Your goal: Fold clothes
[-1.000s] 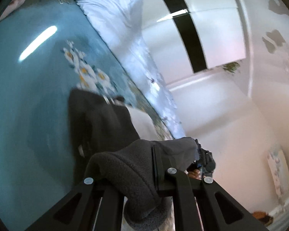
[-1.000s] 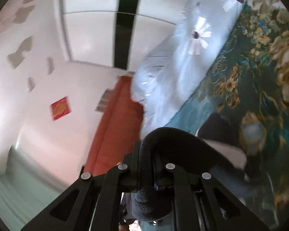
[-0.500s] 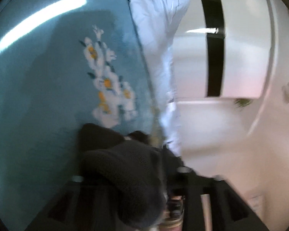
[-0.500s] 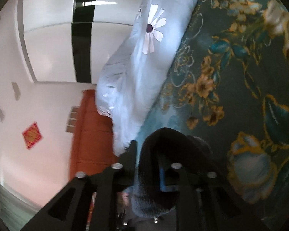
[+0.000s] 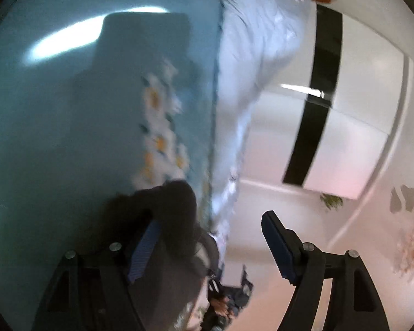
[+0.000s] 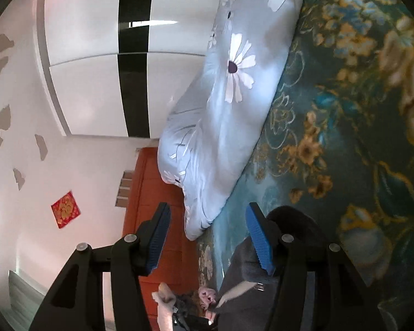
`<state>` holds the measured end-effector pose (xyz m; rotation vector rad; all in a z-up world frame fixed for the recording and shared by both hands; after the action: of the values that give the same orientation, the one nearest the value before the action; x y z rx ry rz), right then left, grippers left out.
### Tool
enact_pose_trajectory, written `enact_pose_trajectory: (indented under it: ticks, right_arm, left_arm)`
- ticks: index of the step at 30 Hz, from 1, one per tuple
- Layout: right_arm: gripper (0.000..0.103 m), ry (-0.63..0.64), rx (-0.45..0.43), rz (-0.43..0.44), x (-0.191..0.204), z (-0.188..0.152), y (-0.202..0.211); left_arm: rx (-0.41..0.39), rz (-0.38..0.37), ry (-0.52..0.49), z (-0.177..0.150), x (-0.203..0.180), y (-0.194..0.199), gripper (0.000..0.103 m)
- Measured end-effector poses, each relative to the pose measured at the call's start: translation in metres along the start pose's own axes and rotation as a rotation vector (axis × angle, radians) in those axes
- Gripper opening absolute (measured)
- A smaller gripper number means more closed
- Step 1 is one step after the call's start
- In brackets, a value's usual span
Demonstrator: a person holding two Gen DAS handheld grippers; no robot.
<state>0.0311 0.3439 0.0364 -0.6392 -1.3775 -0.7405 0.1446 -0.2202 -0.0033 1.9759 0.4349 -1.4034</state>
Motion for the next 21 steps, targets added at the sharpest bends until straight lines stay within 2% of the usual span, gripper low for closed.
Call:
enact_pose_trajectory:
  ticks: [3,5,6,9,12,13,17,19,21]
  right_arm:
    - [0.059,0.064,0.015,-0.023,0.008,-0.002,0.011]
    - [0.059,0.102,0.036,-0.049,0.012,-0.008,0.020]
    - [0.059,0.136,0.055,-0.077,0.013,-0.015,0.026]
    - [0.059,0.213,0.109,-0.170,0.008,-0.035,0.042]
    - [0.059,0.198,0.171,-0.252,-0.011,-0.059,0.062]
    - [0.059,0.175,0.176,-0.255,-0.017,-0.066,0.069]
    - [0.062,0.107,0.190,-0.279,-0.034,-0.090,0.091]
    - [0.067,0.088,0.200,-0.300,-0.040,-0.100,0.094]
    - [0.068,0.092,0.211,-0.285,-0.043,-0.106,0.091]
  left_arm:
    - [-0.012,0.009,-0.022,0.000,0.010,0.012,0.079]
    - [-0.029,0.018,-0.079,-0.012,0.007,0.024,0.079]
    - [-0.043,0.045,-0.122,-0.023,0.007,0.032,0.079]
    - [-0.077,0.155,-0.250,-0.059,0.013,0.053,0.079]
    - [-0.016,0.307,-0.298,-0.094,0.032,0.058,0.079]
    - [0.007,0.359,-0.313,-0.105,0.039,0.060,0.079]
    - [0.065,0.350,-0.223,-0.137,0.073,0.051,0.079]
    - [0.028,0.322,-0.208,-0.140,0.075,0.048,0.079]
    - [-0.007,0.283,-0.185,-0.138,0.073,0.044,0.079]
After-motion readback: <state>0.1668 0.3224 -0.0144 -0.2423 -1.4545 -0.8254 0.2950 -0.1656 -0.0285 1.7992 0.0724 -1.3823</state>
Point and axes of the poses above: each gripper's, at about its wrist camera, not at the fingertips, and y roughly against the way its jaws point, x to its left, z to its top, the point moved 4 cm from there along -y, roughly the way its jaws point, and after that the axes turned 8 degrees about z, right-handed, at the moved point
